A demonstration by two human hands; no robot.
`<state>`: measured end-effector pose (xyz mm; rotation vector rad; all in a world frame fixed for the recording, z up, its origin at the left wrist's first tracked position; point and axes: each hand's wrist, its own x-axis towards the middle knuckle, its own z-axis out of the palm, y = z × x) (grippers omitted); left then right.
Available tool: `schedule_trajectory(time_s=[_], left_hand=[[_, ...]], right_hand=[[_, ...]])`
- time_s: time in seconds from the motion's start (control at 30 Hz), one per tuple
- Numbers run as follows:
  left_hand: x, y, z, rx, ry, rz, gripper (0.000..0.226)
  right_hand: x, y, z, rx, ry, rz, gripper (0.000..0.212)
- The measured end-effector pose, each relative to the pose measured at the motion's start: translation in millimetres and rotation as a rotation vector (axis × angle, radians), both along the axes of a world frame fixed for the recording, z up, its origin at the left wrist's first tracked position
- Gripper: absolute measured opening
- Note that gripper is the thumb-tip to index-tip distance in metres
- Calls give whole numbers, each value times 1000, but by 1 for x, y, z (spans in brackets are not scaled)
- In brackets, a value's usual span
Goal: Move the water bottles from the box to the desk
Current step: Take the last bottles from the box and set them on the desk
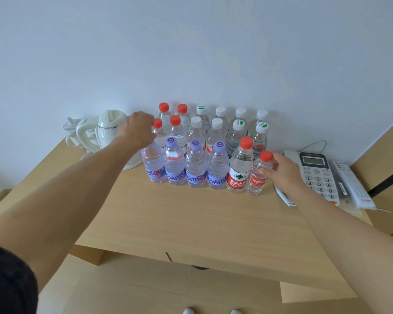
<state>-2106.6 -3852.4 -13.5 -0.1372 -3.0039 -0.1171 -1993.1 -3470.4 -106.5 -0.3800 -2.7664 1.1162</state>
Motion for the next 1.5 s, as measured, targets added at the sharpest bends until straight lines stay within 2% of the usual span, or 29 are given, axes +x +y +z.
schedule_trajectory(time_s=[0.07,0.13,0.23,0.33,0.53,0.63,0.83,1.17,1.3,1.43,1.5], left_hand=[[-1,-7,-10,-26,-119,6,33],[-1,-11,-23,36,-184,-16,35],[-2,-12,-32,109,-146,-29,22],[-4,-14,-29,89,-159,-52,18],[-9,-14,-30,36,-150,-29,31],[-14,-15,-32,74,-158,34,47],[-14,-12,-28,23,-155,22,52],[-10,-14,-25,10,-145,-60,35],[-8,-14,-21,21,-165,-54,36],[-7,-16,-15,74,-230,-6,21],[-7,-16,-14,85,-235,9,24]], right_hand=[[0,0,0,-4,4,2,42],[0,0,0,-7,1,3,43],[1,-1,0,-1,7,2,44],[1,-3,1,-8,10,1,45],[-1,-1,-2,0,-1,-11,44],[-1,-1,-3,1,0,-18,44],[-2,-1,-4,4,-2,-22,44],[-1,-2,-5,17,0,-23,38],[-1,-2,-5,28,11,-22,36],[-1,-2,-5,19,8,-18,37],[-1,-2,-4,24,11,-18,39]])
